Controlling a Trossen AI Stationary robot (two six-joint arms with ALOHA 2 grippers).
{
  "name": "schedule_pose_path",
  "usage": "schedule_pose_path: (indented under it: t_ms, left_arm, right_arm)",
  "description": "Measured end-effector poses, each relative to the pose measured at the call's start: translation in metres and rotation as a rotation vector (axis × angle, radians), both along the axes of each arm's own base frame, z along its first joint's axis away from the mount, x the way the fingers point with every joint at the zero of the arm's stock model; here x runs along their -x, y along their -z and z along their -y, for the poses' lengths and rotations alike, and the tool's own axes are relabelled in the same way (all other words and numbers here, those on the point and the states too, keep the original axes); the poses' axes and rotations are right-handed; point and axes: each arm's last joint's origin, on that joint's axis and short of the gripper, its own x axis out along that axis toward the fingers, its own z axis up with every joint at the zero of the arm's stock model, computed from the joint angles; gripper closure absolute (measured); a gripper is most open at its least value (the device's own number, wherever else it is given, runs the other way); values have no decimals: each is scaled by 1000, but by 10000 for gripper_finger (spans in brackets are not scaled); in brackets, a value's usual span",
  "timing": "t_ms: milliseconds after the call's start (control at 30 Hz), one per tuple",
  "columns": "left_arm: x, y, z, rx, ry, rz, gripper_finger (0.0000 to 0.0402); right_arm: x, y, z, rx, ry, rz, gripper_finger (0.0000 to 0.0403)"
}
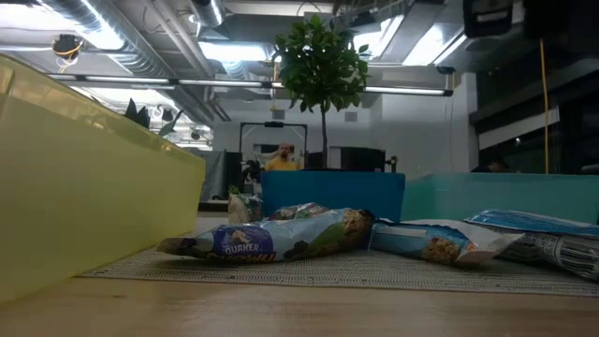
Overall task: Pick and place Granola Bars by type
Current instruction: Put the blue granola bar into the blue bin
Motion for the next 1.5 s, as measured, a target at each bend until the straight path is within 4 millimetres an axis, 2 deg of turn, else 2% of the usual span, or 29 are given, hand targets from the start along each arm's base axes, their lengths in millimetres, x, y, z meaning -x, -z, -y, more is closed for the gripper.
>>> schedule_pose_path:
  t_ms: [200, 333, 700, 933, 1133, 1500]
  left_arm:
    - [-7, 9, 5, 27, -35, -6, 258]
    - [-13, 17, 10, 15, -35, -35, 258]
    - [-28, 33, 19, 36, -44, -41, 258]
    - [-31, 34, 21, 50, -25, -43, 258]
    - [-31, 34, 21, 51, -26, -43, 259]
    - [-31, 34, 21, 52, -26, -39, 259]
  right_arm:
    - [-10, 19, 0, 206, -4, 67, 151]
    - [-16, 31, -3, 263, -40, 79, 129]
    - [-29, 70, -7, 390, -176, 27, 138]
    - [-42, 70, -6, 435, -202, 50, 138]
    - [-51, 64, 1, 401, -183, 62, 138]
    - [-57, 88, 5, 412, -216, -17, 140]
